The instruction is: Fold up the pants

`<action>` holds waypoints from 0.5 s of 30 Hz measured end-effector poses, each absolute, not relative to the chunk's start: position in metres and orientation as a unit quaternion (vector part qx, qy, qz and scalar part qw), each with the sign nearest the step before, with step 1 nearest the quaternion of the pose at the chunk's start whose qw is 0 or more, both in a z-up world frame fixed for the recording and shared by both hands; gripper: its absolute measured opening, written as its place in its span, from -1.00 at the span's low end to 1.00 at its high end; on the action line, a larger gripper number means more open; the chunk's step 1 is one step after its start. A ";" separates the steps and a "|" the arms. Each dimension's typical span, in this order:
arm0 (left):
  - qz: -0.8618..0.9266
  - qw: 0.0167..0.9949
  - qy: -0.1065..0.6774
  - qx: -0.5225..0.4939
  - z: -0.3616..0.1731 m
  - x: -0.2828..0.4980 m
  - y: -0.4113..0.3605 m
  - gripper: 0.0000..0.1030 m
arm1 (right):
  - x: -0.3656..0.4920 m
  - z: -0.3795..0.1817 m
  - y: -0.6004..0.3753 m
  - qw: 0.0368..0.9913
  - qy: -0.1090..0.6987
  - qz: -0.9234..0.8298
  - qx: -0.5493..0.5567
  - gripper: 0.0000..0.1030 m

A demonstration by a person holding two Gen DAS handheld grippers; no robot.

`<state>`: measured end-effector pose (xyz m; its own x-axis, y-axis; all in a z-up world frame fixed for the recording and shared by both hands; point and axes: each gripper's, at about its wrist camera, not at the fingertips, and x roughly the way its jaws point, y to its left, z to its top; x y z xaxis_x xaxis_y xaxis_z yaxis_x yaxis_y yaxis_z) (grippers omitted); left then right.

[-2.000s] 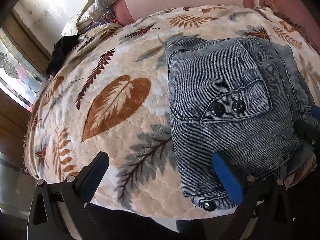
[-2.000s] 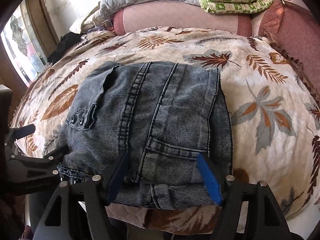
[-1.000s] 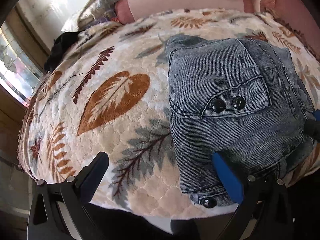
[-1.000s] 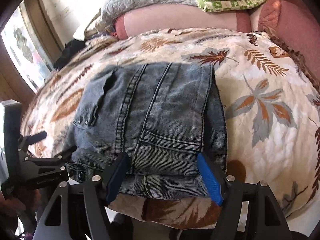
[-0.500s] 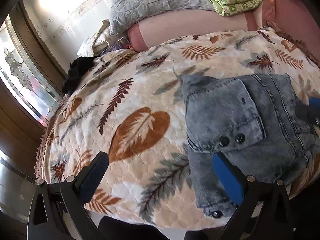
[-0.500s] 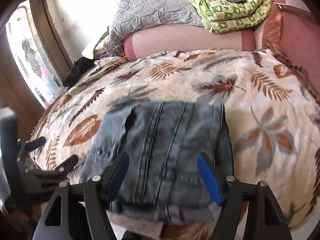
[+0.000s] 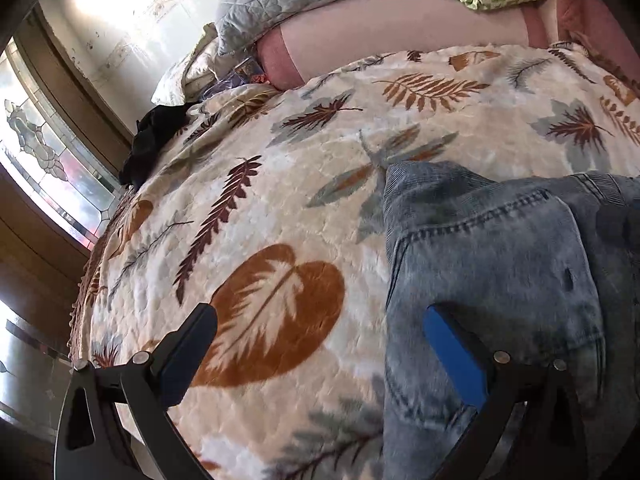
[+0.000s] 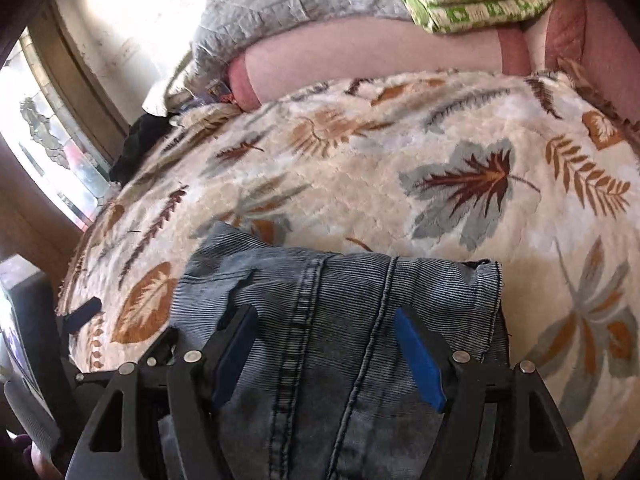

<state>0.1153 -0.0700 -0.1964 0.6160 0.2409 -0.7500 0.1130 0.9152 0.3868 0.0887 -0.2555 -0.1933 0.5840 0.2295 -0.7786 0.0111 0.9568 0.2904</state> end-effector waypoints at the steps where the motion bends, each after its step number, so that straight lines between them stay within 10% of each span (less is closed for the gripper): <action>1: 0.037 0.874 0.438 0.205 -0.199 0.118 -0.072 0.99 | 0.092 -0.197 -0.255 0.878 0.458 0.057 0.127 0.44; 15: 0.014 0.851 0.479 0.214 -0.209 0.135 -0.075 1.00 | 0.113 -0.217 -0.265 0.869 0.474 0.058 0.132 0.63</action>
<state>0.1348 -0.0749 -0.2092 0.5405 0.2286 -0.8097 0.1823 0.9077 0.3780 0.1132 -0.2648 -0.2169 0.5437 0.2256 -0.8084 0.0251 0.9584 0.2843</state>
